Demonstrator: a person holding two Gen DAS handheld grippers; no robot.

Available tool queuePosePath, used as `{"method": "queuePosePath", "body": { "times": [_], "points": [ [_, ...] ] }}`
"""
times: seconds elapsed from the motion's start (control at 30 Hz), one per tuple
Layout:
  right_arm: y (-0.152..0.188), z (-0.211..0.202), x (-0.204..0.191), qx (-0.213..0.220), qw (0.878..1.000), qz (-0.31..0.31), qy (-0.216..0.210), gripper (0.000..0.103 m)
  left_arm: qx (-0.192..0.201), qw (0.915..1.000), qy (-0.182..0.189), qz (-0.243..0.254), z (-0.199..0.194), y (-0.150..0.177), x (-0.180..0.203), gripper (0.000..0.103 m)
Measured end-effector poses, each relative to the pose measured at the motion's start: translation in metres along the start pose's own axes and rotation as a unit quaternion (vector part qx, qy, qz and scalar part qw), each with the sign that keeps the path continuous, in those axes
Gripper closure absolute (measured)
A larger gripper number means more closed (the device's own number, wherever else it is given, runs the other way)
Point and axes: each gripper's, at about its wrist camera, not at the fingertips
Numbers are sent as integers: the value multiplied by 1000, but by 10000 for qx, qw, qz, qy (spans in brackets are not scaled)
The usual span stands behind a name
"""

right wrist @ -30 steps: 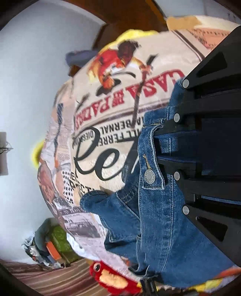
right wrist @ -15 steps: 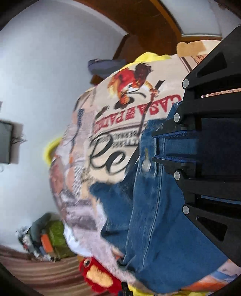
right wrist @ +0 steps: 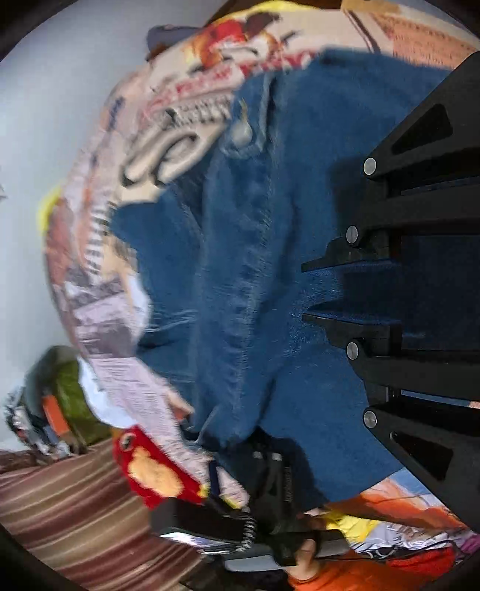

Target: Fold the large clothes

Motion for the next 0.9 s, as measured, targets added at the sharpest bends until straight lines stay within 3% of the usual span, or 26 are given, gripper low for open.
{"method": "queuePosePath", "body": {
  "times": [0.13, 0.2, 0.27, 0.37, 0.43, 0.5, 0.57, 0.73, 0.9],
  "points": [
    [-5, 11, 2, 190, 9991, -249, 278, 89, 52, 9986, 339, -395, 2, -14, -19, 3],
    [-7, 12, 5, 294, 9984, -224, 419, 89, 152, 9981, 314, -516, 1, -17, -25, 1],
    [-10, 12, 9, 383, 9958, -110, 820, 89, 241, 9970, 317, -659, -3, -16, -29, 0],
    [-10, 10, 19, 371, 9951, 8, 920, 89, 309, 9950, 306, -896, -9, -12, -36, 0],
    [-9, 6, 24, 343, 9940, 138, 1029, 89, 283, 9930, 221, -1127, -11, -9, -47, 0],
    [-7, 3, 27, 245, 9893, 309, 1403, 89, 163, 9909, 180, -1321, -11, -6, -60, 0],
    [0, -6, 35, 188, 9909, 472, 1246, 89, 128, 9900, 193, -1390, -15, -1, -70, 1],
    [21, -38, 40, 278, 9958, 811, 328, 89, 507, 9873, 595, -1381, -51, 23, -79, 1],
    [29, -53, 2, 206, 9974, 612, -332, 89, 805, 9904, 852, -732, -86, 42, -48, 1]
  ]
}}
Point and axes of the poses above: each gripper's, at about its wrist camera, not at the fingertips, and z roughly the way its jaws point, x to its right, y to its underside, and after that the axes turned 14 degrees about -x, right-handed
